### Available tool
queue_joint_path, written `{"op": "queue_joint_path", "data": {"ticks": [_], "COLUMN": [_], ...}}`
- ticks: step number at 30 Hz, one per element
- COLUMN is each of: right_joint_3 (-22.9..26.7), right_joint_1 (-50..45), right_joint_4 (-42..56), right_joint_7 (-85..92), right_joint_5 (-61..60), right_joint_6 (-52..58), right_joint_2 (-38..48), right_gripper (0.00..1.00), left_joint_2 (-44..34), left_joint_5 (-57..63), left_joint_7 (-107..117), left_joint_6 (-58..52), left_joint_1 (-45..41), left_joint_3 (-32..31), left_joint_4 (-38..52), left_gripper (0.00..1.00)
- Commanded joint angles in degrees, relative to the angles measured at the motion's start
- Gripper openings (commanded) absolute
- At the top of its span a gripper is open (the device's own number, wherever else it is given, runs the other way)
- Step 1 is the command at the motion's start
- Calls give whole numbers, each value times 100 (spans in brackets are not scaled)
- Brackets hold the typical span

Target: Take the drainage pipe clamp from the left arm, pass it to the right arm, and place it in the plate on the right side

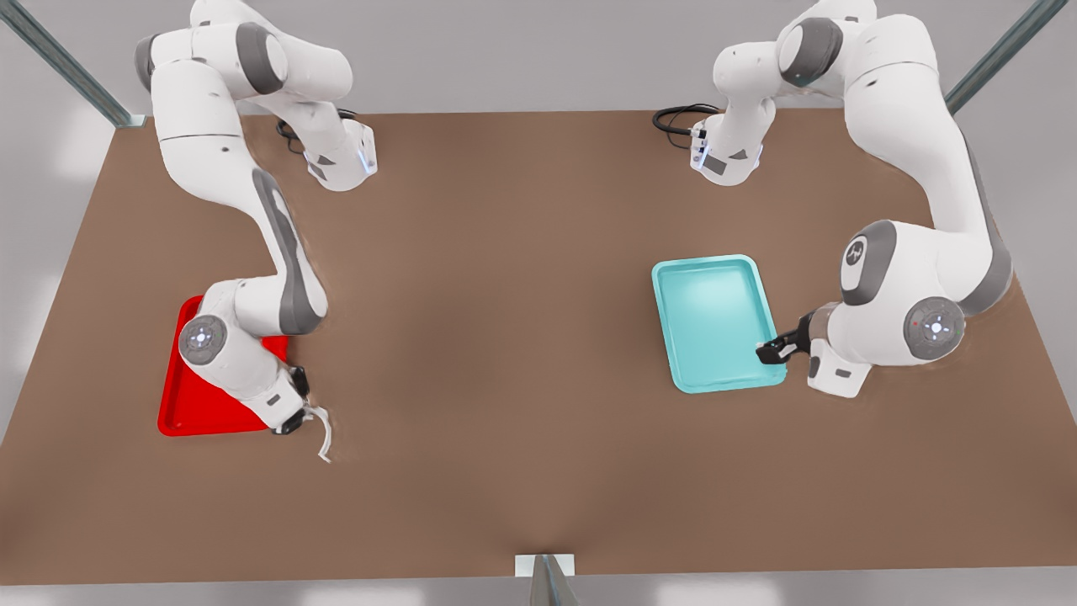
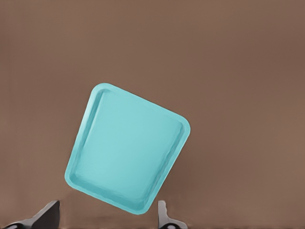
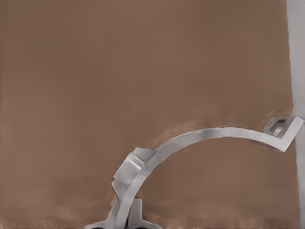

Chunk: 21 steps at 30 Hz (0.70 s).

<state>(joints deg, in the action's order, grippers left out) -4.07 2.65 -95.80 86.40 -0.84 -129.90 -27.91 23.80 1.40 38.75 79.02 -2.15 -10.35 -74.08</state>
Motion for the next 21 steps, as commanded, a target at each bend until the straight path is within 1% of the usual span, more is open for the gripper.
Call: {"op": "queue_joint_path", "data": {"ticks": [1,2,4,6,9,12,20,21], "right_joint_3": [3,3,29,38,29,29,29,29], "right_joint_1": [657,912,1404,1501,1704,1914,2073,2064], "right_joint_4": [-18,-35,-132,-325,-1099,-1494,-1767,-1758], "right_joint_7": [4377,4631,4913,4896,4922,5063,5168,5186], "right_joint_5": [23,23,40,295,322,322,339,339], "right_joint_6": [765,765,756,501,-149,-483,-633,-606], "right_joint_2": [58,22,5,-39,75,75,5,5], "right_gripper": [21,21,21,21,21,21,21,39], "left_joint_2": [-544,-499,-473,-473,-456,-376,-403,-411], "left_joint_5": [273,212,124,1,-8,36,36,44], "left_joint_7": [-2917,-2943,-2882,-2882,-2891,-2899,-2926,-2926], "left_joint_6": [175,52,-317,-379,-388,-388,-520,-520], "left_joint_1": [-401,-401,-462,-453,-374,-313,-286,-286], "left_joint_3": [393,393,200,182,112,112,112,112], "left_joint_4": [-661,-617,-617,-590,-608,-617,-608,-608], "left_gripper": [100,100,100,100,100,100,100,100]}}
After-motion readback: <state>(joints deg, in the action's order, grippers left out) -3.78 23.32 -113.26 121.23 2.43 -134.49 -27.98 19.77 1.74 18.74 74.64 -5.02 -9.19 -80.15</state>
